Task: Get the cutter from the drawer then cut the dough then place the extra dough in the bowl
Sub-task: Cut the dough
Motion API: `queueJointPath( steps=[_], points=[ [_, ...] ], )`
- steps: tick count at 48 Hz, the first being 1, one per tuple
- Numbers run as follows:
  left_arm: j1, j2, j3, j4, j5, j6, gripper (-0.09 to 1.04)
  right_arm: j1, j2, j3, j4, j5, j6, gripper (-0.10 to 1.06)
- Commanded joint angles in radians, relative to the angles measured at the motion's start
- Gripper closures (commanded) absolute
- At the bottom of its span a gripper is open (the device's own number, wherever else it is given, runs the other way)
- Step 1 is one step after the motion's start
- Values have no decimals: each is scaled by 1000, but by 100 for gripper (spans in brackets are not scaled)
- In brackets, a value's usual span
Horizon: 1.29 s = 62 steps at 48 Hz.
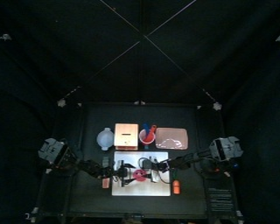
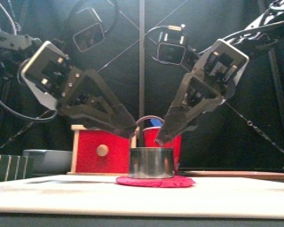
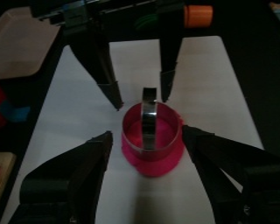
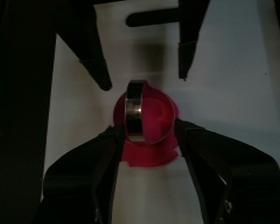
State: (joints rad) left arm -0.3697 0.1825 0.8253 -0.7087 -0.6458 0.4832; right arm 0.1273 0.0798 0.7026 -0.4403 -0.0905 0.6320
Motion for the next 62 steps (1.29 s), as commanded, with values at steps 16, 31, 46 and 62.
queueJointPath(
  steps=[16, 31, 46, 62],
  points=[
    [21, 23, -38, 2, -61, 2, -2, -20, -11, 52, -6, -230, -5, 20],
    [21, 21, -51, 2, -63, 0, -2, -38, 18, 106, 74, -321, -71, 27],
    [-8, 25, -54, -3, -58, -3, 2, -37, 63, 84, 207, -334, -210, 27],
    [-49, 32, -31, -37, -49, -6, 28, -35, 60, 80, 247, -313, -230, 27]
  ],
)
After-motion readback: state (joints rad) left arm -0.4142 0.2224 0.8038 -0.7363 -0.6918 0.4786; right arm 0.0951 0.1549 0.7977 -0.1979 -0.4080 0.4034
